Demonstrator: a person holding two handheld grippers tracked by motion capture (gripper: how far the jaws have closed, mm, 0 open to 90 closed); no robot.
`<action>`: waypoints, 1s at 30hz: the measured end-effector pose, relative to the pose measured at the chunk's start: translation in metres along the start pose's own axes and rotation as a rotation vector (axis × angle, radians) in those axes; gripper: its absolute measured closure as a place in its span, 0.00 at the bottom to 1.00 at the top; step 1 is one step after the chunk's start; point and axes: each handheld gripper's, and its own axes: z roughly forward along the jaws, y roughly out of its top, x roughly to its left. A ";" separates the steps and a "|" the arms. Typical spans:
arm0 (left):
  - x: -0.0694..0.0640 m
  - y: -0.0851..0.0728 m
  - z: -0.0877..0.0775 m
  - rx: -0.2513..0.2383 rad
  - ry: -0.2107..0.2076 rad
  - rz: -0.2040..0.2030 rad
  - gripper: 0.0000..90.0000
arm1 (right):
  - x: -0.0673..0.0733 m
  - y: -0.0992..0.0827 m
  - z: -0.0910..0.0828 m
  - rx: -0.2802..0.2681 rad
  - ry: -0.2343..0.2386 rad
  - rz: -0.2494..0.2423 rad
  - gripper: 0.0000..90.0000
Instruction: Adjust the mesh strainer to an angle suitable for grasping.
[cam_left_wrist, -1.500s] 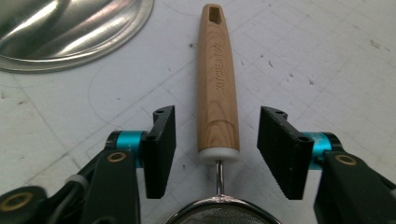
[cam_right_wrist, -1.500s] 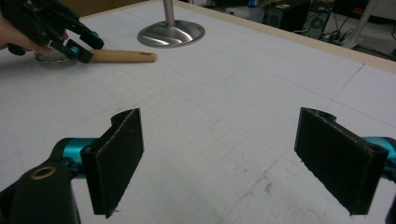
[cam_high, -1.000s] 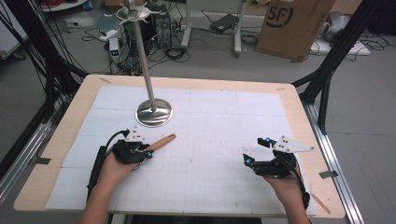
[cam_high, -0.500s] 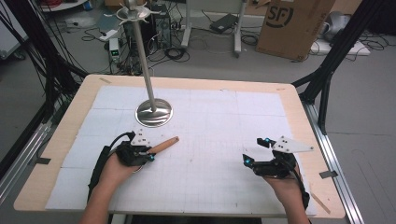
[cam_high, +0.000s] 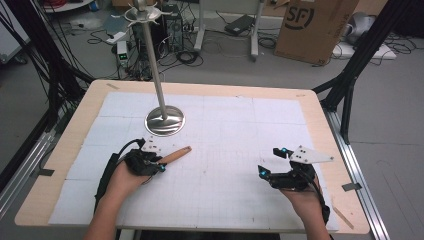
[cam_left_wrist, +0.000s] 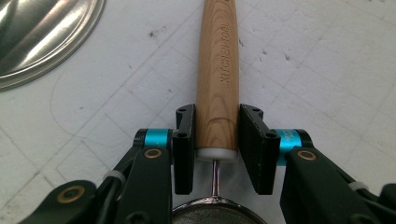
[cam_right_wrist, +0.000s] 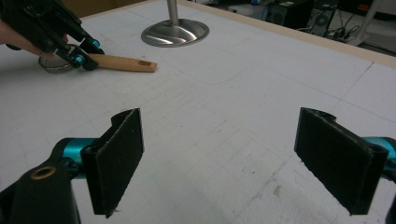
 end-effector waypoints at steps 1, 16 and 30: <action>0.000 0.002 0.000 0.012 0.001 0.001 0.73 | 0.000 0.000 0.000 -0.001 0.000 0.003 0.16; 0.011 0.031 0.010 0.223 -0.075 0.020 0.70 | -0.003 0.002 -0.004 -0.013 -0.006 0.007 0.16; 0.011 0.033 0.010 0.231 -0.087 0.052 0.76 | -0.002 0.001 -0.001 -0.004 0.001 0.012 0.16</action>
